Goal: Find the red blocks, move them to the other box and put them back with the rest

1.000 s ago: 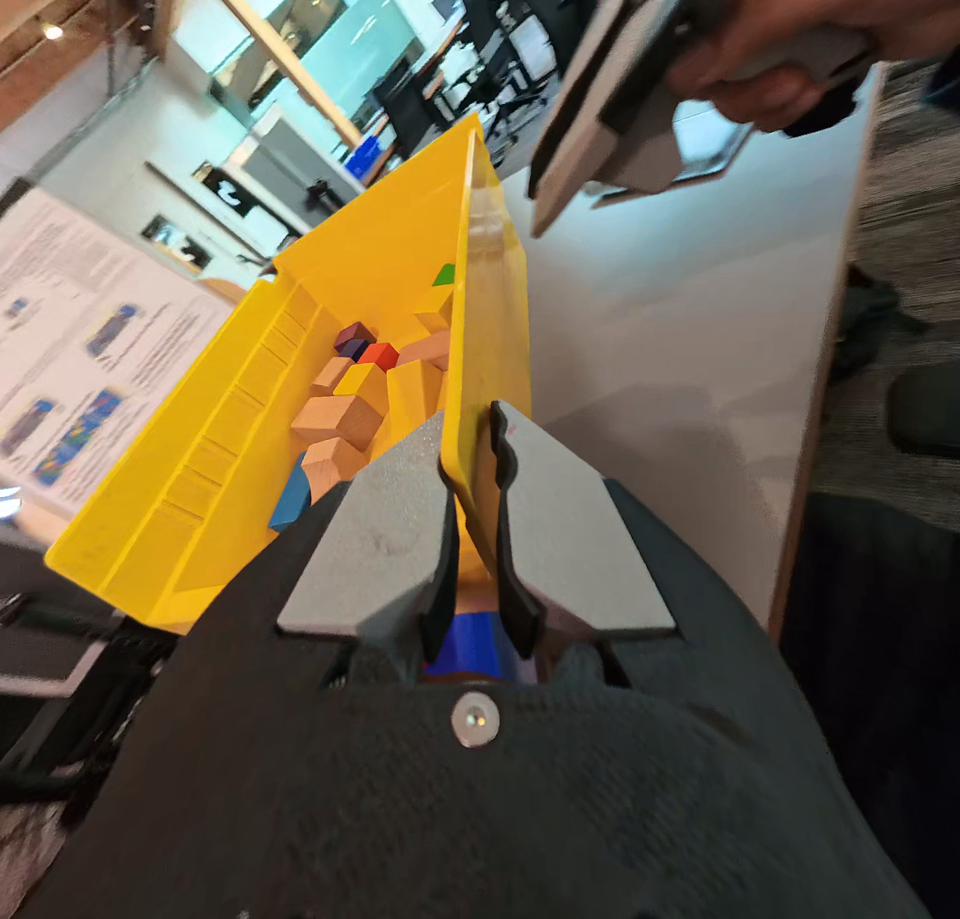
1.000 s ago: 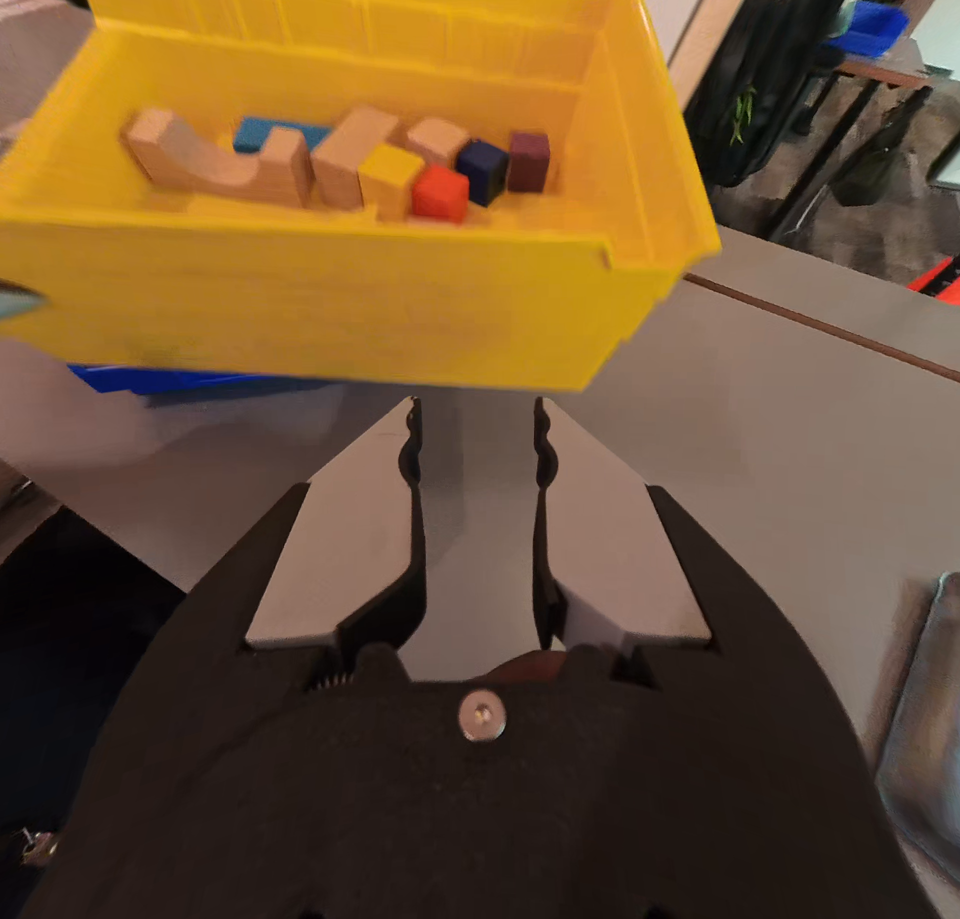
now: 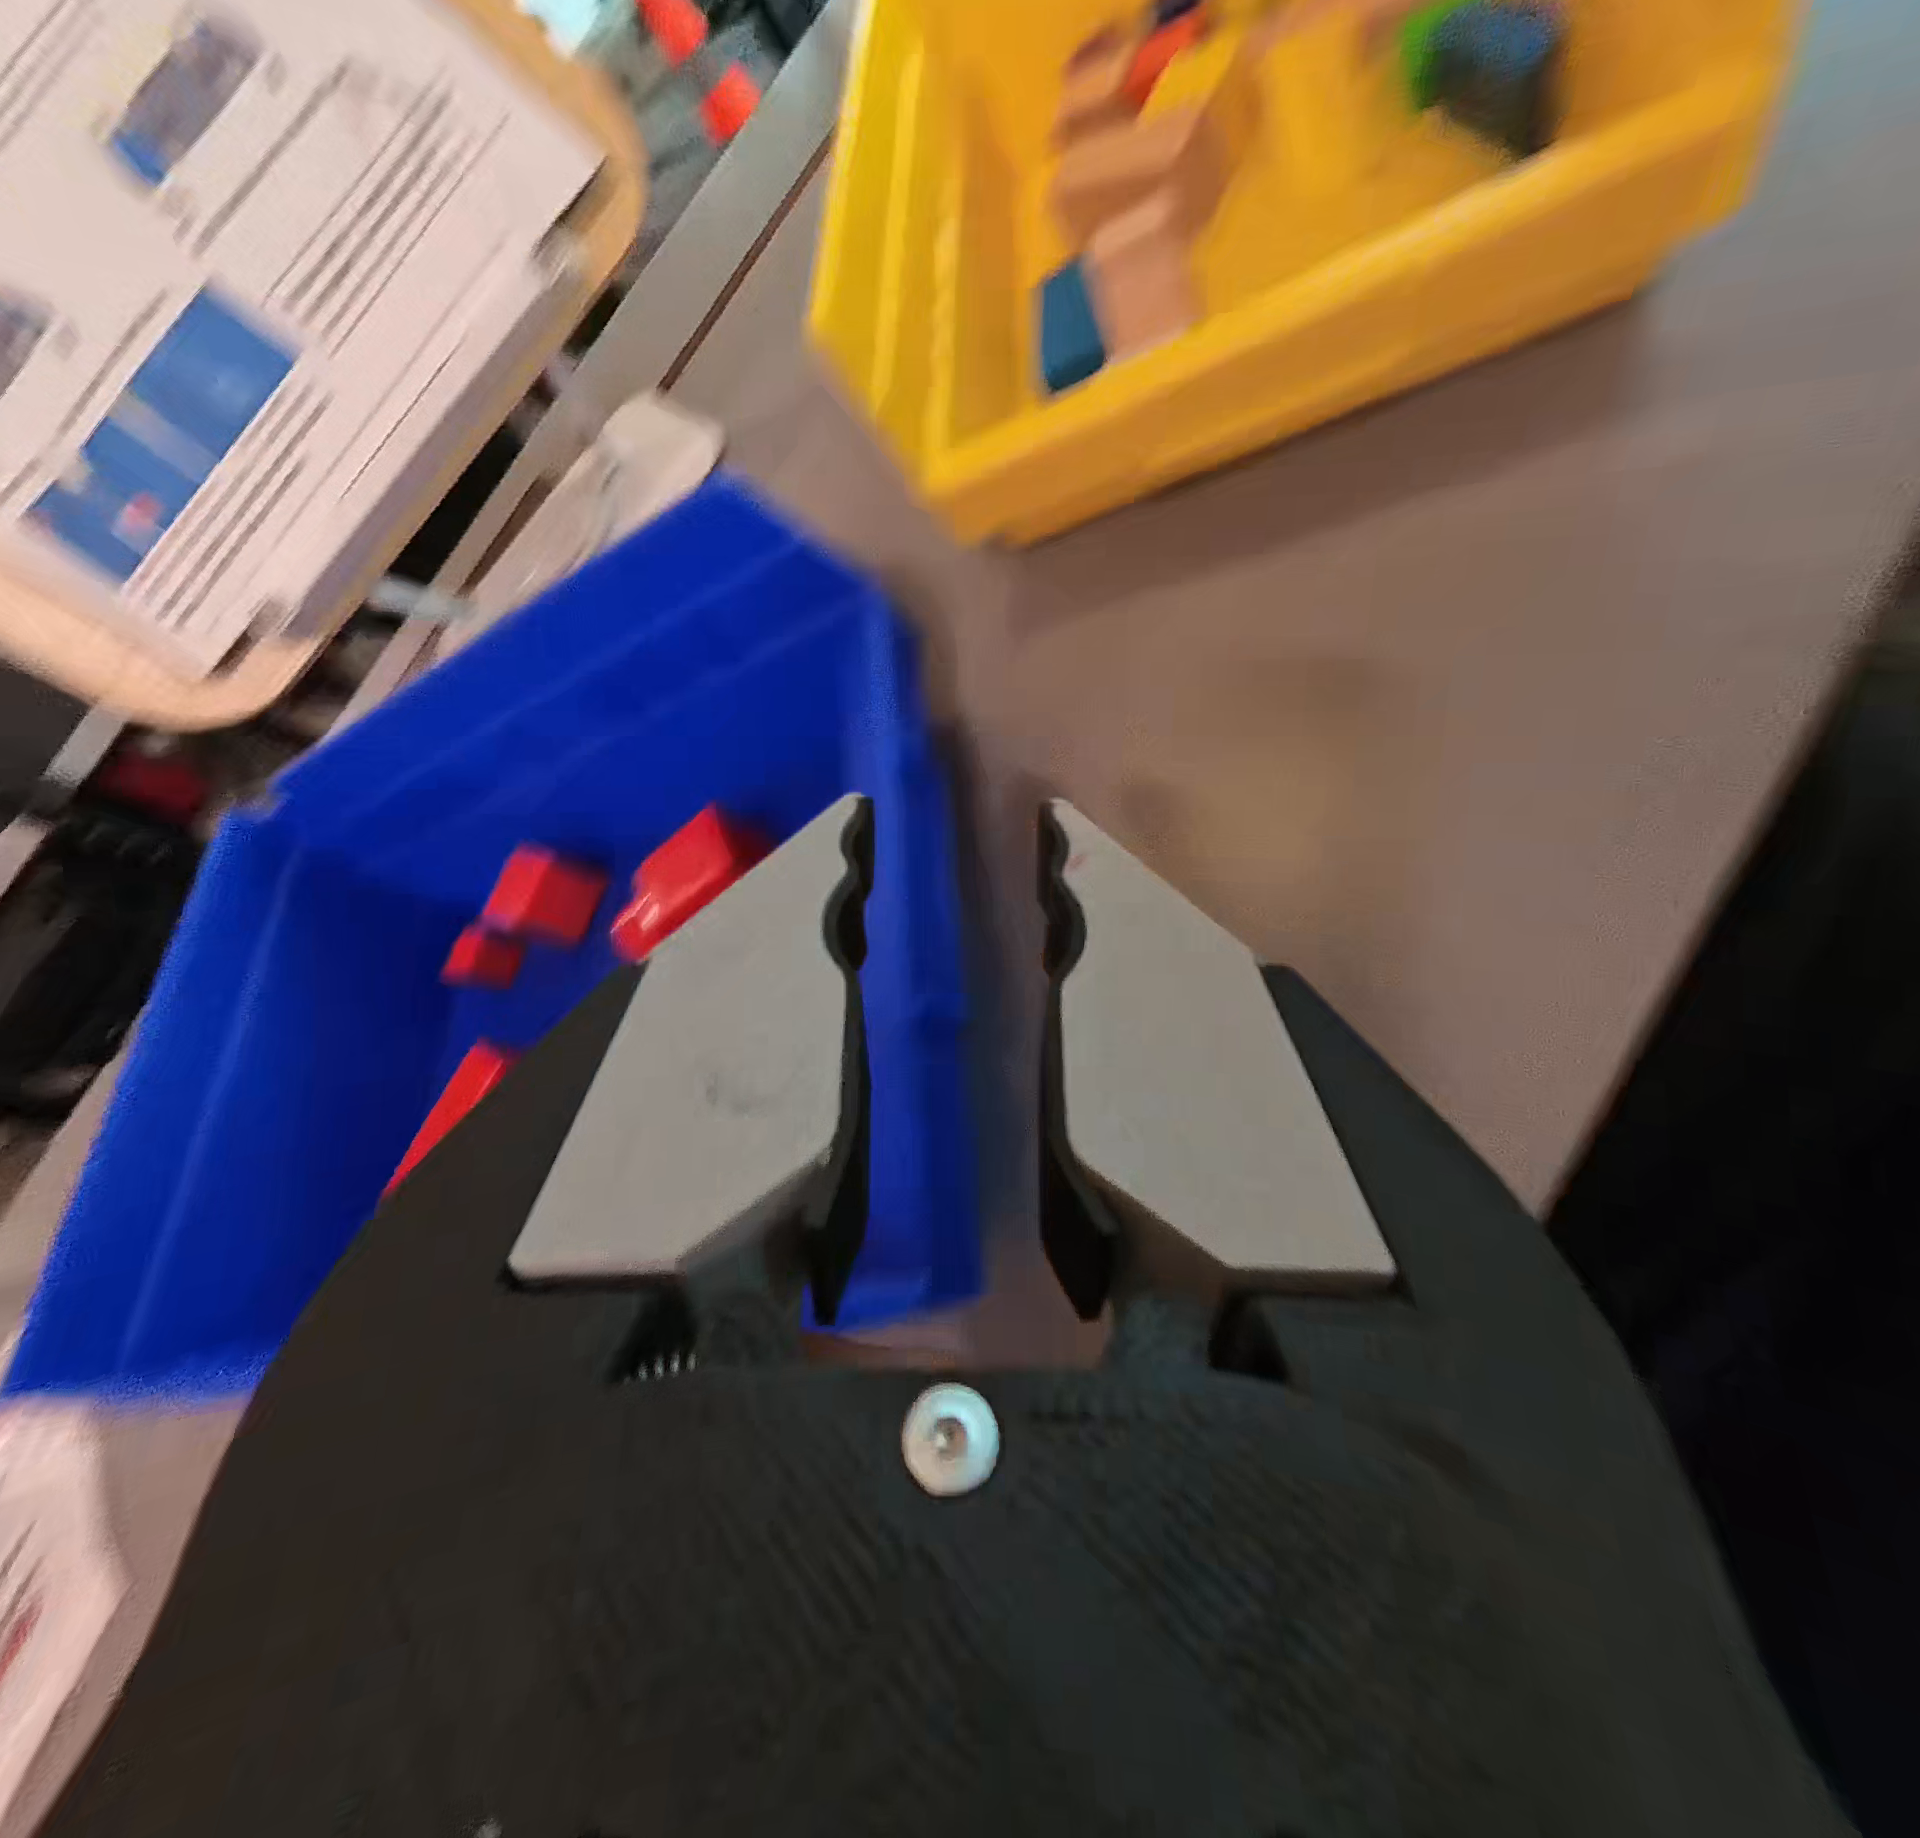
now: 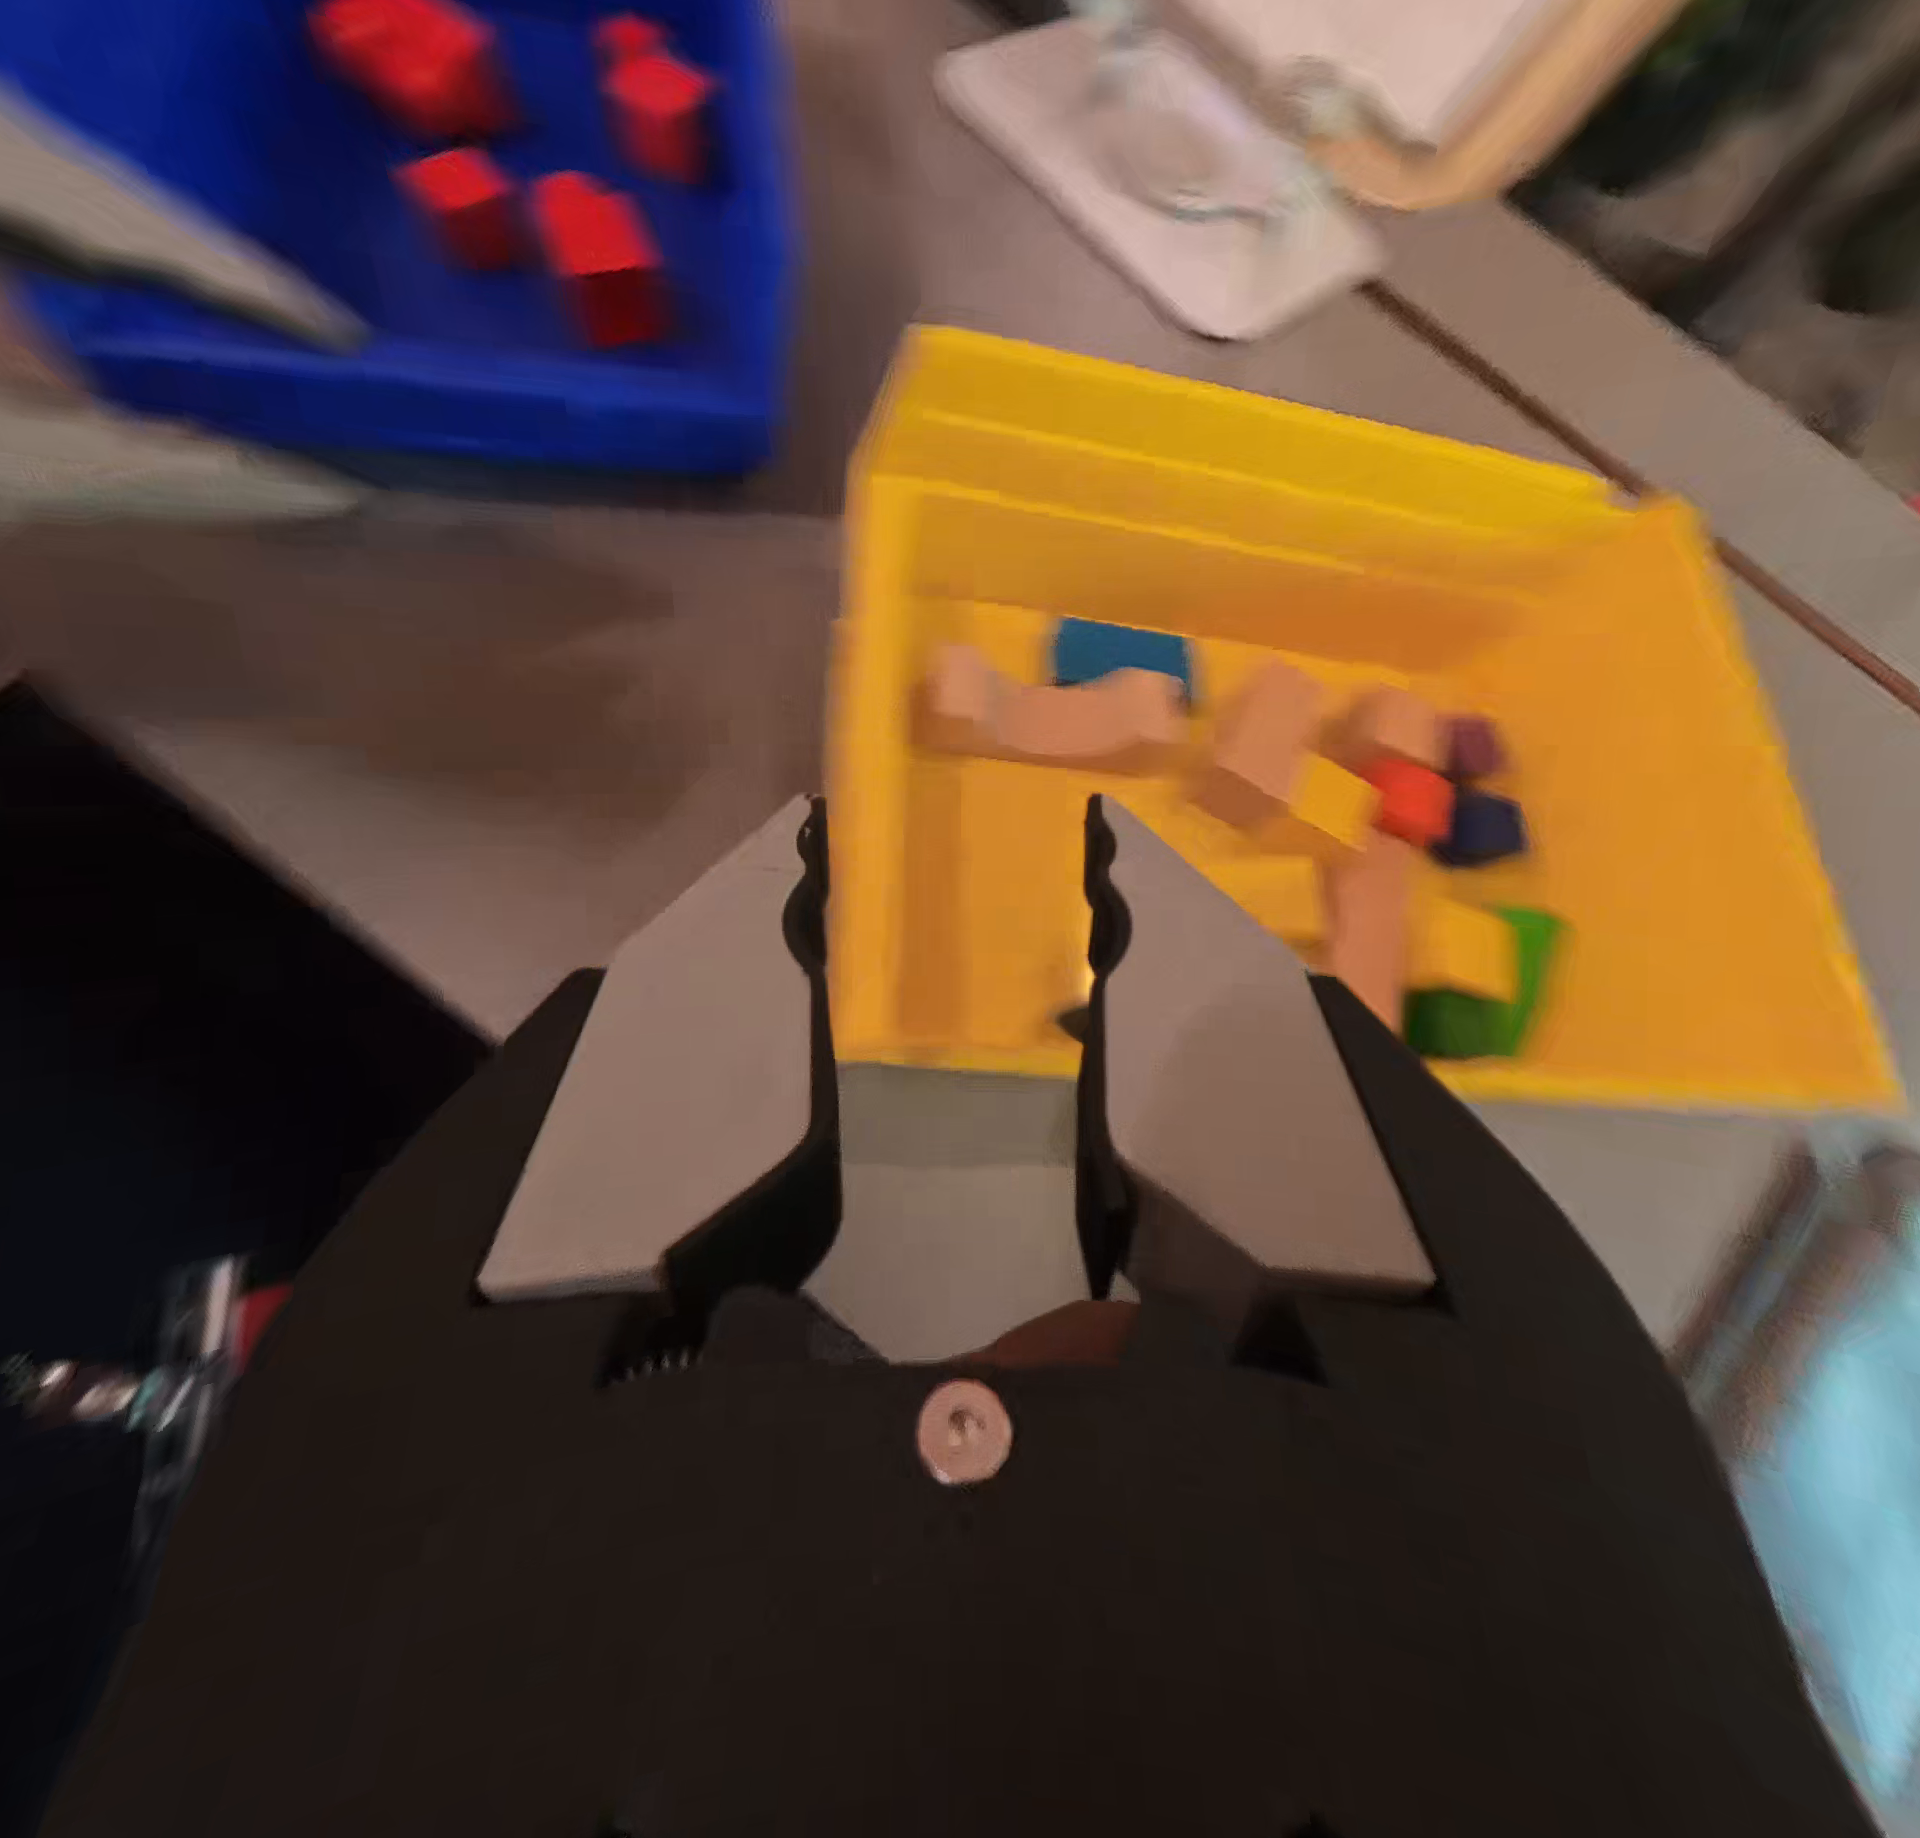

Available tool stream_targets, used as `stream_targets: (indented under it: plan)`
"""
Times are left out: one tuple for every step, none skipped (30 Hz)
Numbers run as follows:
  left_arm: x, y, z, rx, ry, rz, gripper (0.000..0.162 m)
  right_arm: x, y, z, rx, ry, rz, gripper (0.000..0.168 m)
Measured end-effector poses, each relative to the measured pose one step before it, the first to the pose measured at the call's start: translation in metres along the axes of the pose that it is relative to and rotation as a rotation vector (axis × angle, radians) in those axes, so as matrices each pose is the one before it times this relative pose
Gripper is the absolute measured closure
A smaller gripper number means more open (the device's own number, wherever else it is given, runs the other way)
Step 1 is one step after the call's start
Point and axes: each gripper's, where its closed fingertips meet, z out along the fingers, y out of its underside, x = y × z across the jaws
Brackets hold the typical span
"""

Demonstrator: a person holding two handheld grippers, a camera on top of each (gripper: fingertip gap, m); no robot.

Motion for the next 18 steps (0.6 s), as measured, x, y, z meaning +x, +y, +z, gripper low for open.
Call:
stream_targets:
  plan:
    - [-0.01562,0.02099,-0.00483,-0.0487,-0.0495,0.0045,0.132,-0.02666,-0.00333,0.00943,-0.0102,-0.0656,-0.0657,0.121]
    - [-0.00382,0.01397,-0.00484,-0.0119,0.0146,-0.0012,0.162,-0.02220,0.00063,0.01125,-0.0325,-0.0557,-0.0604,0.122]
    - [-0.00717,0.01261,-0.00427,-0.0156,-0.0134,-0.0168,0.159,-0.01305,0.00487,0.01175,-0.0546,-0.0226,-0.0467,0.121]
    - [-0.01014,0.01328,-0.00346,-0.0298,-0.0365,-0.0106,0.158,-0.00003,0.00703,0.01065,-0.0640,0.0359,-0.0287,0.120]
    - [-0.01029,0.01353,-0.00307,-0.0319,-0.0393,0.0013,0.155,0.00800,0.00934,0.00885,-0.0683,0.0679,-0.0148,0.120]
    - [-0.00981,0.01230,-0.00246,-0.0211,-0.0357,0.0031,0.153,0.00910,0.01128,0.00744,-0.0674,0.0598,-0.0045,0.127]
    - [-0.01115,0.01108,-0.00182,-0.0158,-0.0350,0.0032,0.153,0.00644,0.01138,0.00584,-0.0569,0.0302,0.0038,0.134]
    - [-0.01342,0.01258,-0.00078,-0.0308,-0.0332,0.0132,0.156,0.00330,0.00950,0.00368,-0.0397,0.0007,0.0093,0.141]
    - [-0.01886,0.01500,-0.00002,-0.0458,-0.0460,0.0058,0.158,0.00577,0.01036,0.00192,-0.0404,0.0079,0.0138,0.148]
    - [-0.02491,0.01543,0.00063,-0.0433,-0.0664,-0.0299,0.158,0.00893,0.01185,0.00054,-0.0436,0.0211,0.0156,0.154]
    - [-0.02237,0.01416,0.00144,-0.0320,-0.0397,-0.0633,0.151,0.00952,0.01174,-0.00025,-0.0352,0.0148,0.0200,0.153]
    - [-0.01554,0.01208,0.00123,-0.0259,0.0026,-0.0714,0.134,0.01034,0.01077,-0.00081,-0.0236,0.0065,0.0360,0.145]
    - [-0.00953,0.00932,-0.00042,-0.0199,0.0295,-0.0644,0.117,0.01318,0.01000,-0.00088,-0.0164,0.0101,0.0532,0.137]
    - [-0.00452,0.00554,-0.00283,-0.0055,0.0443,-0.0507,0.110,0.01722,0.00899,-0.00075,-0.0081,0.0256,0.0663,0.126]
    - [-0.00059,0.00094,-0.00514,0.0137,0.0457,-0.0343,0.110,0.02214,0.00886,-0.00087,-0.0053,0.0515,0.0670,0.122]
    - [0.00441,-0.00334,-0.00649,0.0289,0.0488,-0.0149,0.109,0.02412,0.00949,-0.00088,-0.0111,0.0664,0.0583,0.137]
    - [0.01091,-0.00625,-0.00636,0.0360,0.0585,0.0028,0.107,0.01754,0.00918,-0.00015,-0.0150,0.0345,0.0415,0.136]
    - [0.01673,-0.00802,-0.00484,0.0356,0.0690,0.0175,0.104,0.00905,0.00544,-0.00118,0.0008,-0.0013,0.0294,0.135]
